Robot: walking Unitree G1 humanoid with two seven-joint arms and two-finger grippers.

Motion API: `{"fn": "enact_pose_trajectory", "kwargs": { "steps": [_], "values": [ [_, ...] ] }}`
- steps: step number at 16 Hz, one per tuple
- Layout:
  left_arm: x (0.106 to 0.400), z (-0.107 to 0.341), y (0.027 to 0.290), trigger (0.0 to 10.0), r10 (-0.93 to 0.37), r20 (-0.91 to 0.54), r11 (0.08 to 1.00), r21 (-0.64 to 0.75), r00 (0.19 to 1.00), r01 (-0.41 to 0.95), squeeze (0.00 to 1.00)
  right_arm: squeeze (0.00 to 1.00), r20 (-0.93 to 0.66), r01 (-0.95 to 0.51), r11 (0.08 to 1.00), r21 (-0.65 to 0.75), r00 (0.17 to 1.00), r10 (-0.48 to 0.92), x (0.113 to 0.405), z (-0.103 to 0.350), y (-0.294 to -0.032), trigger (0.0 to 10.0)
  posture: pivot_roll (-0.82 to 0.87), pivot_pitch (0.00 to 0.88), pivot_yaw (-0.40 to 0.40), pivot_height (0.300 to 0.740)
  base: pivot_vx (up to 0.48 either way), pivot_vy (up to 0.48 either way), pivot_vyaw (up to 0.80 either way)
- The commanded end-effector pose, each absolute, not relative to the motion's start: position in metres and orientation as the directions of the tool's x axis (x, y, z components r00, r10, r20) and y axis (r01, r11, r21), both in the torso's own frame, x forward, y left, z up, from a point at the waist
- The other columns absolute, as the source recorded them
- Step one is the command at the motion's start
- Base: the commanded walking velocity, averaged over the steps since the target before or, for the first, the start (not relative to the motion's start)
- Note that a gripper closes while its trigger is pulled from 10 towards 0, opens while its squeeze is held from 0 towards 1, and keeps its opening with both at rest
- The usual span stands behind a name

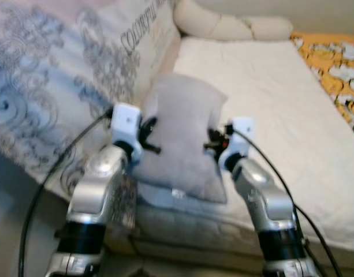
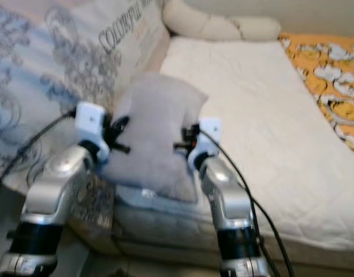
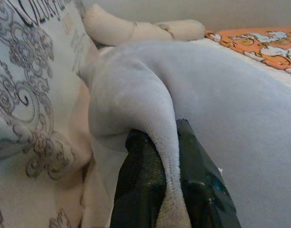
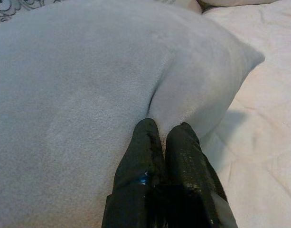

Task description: Clean up the room

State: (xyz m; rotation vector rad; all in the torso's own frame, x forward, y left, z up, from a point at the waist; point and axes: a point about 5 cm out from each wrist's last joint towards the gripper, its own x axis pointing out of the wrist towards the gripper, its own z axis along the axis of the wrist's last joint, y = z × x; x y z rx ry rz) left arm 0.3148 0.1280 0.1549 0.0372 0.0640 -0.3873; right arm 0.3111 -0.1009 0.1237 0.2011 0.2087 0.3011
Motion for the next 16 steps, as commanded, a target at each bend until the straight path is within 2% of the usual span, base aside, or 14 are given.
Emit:
{"fn": "enact_pose_trajectory", "kwargs": {
  "steps": [1, 9, 12, 13, 16],
  "values": [
    [0.314, 0.164, 0.112, 10.0, -0.433, -0.027, 0.901, 0.028, 0.901, 0.434, 0.00, 0.00, -0.130, -0.283, 0.935, 0.213, 0.941, 0.314, 0.314, 0.133, -0.104, 10.0, 0.01, 0.000, 0.007, 0.740, 0.360, 0.000, 0.00],
    [0.313, 0.164, 0.116, 10.0, -0.427, -0.029, 0.903, 0.036, 0.904, 0.428, 0.00, 0.00, -0.127, -0.340, 0.920, 0.194, 0.922, 0.367, 0.311, 0.131, -0.096, 10.0, 0.02, 0.000, 0.007, 0.740, 0.361, 0.000, 0.00],
    [0.313, 0.165, 0.117, 10.0, -0.431, -0.032, 0.901, 0.042, 0.902, 0.432, 0.00, 0.00, -0.120, -0.384, 0.910, 0.156, 0.907, 0.403, 0.308, 0.131, -0.090, 10.0, 0.02, 0.000, 0.011, 0.740, 0.360, 0.000, 0.77],
    [0.313, 0.165, 0.117, 10.0, -0.431, -0.034, 0.901, 0.043, 0.902, 0.432, 0.00, 0.00, -0.125, -0.351, 0.913, 0.206, 0.916, 0.381, 0.308, 0.129, -0.091, 10.0, 0.02, 0.000, 0.012, 0.740, 0.364, 0.000, 0.00],
    [0.312, 0.164, 0.116, 10.0, -0.443, -0.040, 0.895, 0.045, 0.896, 0.444, 0.00, 0.00, -0.135, -0.320, 0.925, 0.206, 0.927, 0.351, 0.309, 0.127, -0.096, 10.0, 0.02, 0.000, 0.022, 0.740, 0.363, 0.000, 0.00]
  ]
}}
